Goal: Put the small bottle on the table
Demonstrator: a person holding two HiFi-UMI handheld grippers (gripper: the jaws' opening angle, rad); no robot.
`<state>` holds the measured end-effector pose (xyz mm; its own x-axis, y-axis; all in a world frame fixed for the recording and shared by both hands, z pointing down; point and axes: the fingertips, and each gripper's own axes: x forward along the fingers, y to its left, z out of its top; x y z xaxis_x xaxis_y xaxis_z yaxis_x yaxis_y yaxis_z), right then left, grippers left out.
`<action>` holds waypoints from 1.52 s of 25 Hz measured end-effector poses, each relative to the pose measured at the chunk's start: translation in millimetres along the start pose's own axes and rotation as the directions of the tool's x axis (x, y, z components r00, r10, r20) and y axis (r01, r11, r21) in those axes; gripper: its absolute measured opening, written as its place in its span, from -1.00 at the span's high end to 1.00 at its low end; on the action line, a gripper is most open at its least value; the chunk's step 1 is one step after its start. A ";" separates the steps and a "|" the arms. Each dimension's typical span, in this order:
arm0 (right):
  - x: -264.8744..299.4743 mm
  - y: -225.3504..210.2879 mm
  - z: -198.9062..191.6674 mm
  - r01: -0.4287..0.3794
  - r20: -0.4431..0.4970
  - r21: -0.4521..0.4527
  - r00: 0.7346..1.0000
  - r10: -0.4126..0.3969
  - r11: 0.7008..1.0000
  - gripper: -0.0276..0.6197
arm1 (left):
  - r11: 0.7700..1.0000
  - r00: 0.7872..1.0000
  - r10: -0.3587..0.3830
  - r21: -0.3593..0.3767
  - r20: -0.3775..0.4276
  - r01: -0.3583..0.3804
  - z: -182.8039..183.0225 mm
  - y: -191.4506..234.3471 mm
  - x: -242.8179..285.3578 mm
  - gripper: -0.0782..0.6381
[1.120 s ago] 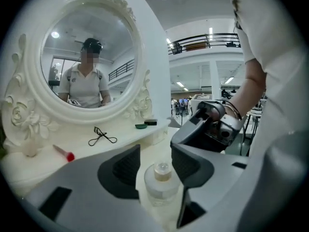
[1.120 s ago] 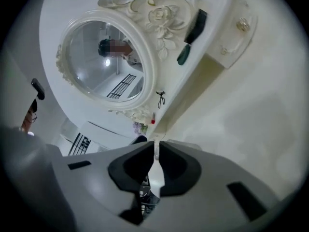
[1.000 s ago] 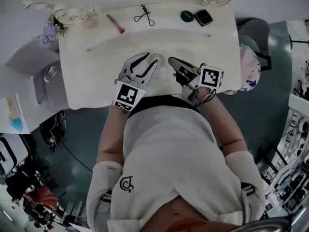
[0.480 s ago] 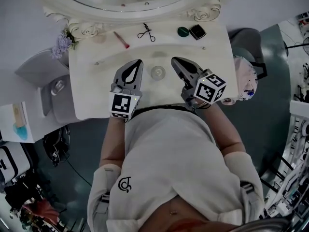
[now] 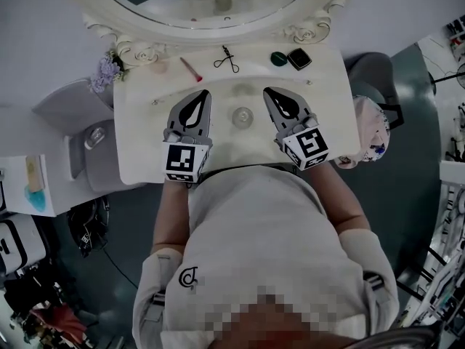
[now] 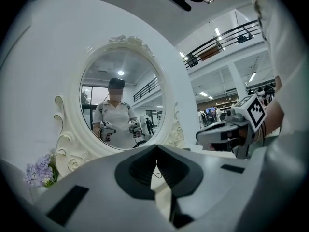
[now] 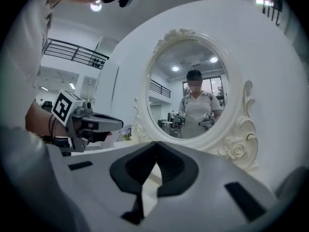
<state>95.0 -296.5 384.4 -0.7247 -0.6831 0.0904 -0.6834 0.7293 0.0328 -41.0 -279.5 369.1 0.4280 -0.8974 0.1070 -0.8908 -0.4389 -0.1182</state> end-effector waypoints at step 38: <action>-8.8 1.0 35.4 0.035 0.088 -0.050 0.996 -0.030 0.998 0.91 | 0.999 1.000 -0.002 0.034 0.027 0.002 32.8 -12.7 -6.3 0.74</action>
